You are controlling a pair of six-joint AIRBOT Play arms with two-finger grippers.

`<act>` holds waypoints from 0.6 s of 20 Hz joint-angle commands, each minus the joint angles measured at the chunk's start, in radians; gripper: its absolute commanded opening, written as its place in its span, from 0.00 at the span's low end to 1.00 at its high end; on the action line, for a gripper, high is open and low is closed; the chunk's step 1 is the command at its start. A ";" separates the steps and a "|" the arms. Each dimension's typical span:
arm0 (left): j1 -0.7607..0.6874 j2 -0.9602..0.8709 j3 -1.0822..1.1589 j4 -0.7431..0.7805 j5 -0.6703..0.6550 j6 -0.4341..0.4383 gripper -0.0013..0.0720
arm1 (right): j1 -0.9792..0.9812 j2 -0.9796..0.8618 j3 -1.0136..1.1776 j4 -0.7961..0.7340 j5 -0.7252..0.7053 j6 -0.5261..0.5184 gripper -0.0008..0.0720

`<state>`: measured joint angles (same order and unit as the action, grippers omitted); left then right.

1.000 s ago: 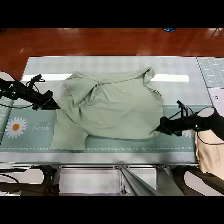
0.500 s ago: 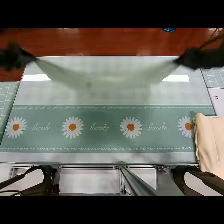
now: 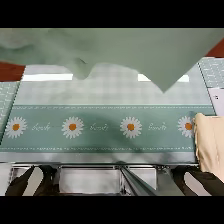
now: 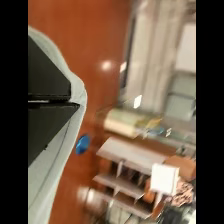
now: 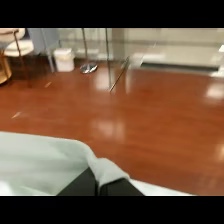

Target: Fold the shirts.

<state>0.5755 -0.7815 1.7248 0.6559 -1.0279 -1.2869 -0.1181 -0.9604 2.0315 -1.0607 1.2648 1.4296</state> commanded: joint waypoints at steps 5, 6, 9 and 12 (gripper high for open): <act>-0.225 0.296 0.017 0.610 -0.013 -0.135 0.04 | 0.001 0.202 0.029 -0.157 0.216 0.036 0.06; -0.295 0.319 0.017 0.705 -0.050 -0.166 0.04 | 0.001 0.220 0.010 -0.157 0.232 0.039 0.06; -0.454 0.330 -0.002 0.835 -0.183 -0.222 0.04 | 0.001 0.256 -0.101 -0.147 0.289 0.060 0.06; -0.495 0.294 -0.122 0.859 -0.211 -0.256 0.04 | 0.001 0.257 -0.266 -0.115 0.287 0.059 0.06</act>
<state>0.1524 -0.4793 1.6787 1.4033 -1.1812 -1.4876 -0.1181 -0.7177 1.8858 -1.1961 1.5249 1.4811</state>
